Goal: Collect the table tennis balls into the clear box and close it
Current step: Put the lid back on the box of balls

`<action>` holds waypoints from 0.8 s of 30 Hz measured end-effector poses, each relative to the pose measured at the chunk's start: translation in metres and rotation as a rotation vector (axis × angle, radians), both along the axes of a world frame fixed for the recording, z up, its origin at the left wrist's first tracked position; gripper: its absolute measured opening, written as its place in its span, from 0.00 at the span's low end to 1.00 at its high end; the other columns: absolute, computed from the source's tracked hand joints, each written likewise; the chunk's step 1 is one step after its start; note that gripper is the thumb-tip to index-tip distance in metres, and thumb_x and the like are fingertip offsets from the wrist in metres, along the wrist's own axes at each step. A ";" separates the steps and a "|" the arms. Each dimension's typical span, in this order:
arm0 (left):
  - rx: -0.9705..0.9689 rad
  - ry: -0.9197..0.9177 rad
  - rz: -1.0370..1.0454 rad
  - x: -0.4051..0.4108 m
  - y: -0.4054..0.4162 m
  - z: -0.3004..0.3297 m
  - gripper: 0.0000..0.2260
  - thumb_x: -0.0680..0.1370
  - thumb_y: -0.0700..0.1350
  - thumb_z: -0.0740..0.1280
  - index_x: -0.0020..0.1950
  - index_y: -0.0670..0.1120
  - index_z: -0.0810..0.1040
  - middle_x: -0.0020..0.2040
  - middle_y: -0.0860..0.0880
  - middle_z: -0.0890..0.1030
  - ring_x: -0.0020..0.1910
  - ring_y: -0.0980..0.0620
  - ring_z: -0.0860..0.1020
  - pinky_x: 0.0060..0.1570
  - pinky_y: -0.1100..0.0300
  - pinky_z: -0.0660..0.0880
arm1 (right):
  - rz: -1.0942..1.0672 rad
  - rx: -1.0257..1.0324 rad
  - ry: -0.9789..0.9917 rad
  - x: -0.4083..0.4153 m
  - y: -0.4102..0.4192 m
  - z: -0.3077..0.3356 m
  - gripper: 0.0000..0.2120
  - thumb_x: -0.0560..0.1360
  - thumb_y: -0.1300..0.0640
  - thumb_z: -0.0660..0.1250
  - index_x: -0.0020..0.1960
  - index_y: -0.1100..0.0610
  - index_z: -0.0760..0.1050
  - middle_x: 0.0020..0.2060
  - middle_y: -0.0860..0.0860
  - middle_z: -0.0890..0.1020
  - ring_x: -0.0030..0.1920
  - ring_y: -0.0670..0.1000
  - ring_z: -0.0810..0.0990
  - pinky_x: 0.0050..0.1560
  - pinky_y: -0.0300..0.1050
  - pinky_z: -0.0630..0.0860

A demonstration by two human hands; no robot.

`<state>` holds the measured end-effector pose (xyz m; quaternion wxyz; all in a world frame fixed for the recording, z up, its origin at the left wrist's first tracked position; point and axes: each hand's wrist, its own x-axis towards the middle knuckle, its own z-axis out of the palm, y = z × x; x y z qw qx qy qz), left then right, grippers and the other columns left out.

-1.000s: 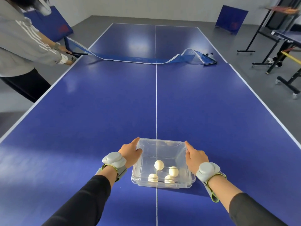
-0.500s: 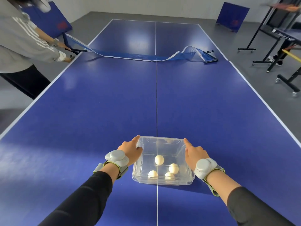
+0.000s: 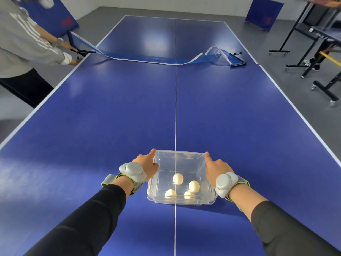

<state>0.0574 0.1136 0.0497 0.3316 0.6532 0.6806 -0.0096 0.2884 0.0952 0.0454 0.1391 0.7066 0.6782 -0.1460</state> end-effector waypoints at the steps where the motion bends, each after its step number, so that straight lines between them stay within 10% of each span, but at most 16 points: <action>1: -0.010 0.009 -0.008 0.000 0.000 0.001 0.26 0.79 0.45 0.53 0.76 0.52 0.51 0.39 0.50 0.75 0.28 0.55 0.75 0.27 0.65 0.72 | 0.017 -0.014 -0.018 -0.001 0.000 0.001 0.31 0.80 0.59 0.54 0.77 0.56 0.41 0.55 0.60 0.79 0.42 0.52 0.74 0.44 0.46 0.76; 24: -0.094 -0.046 0.086 0.000 -0.003 -0.009 0.28 0.79 0.43 0.51 0.75 0.59 0.43 0.45 0.46 0.79 0.34 0.50 0.79 0.38 0.57 0.79 | -0.011 -0.207 -0.005 0.002 0.012 0.004 0.31 0.80 0.59 0.51 0.76 0.59 0.37 0.65 0.63 0.73 0.62 0.61 0.75 0.54 0.50 0.72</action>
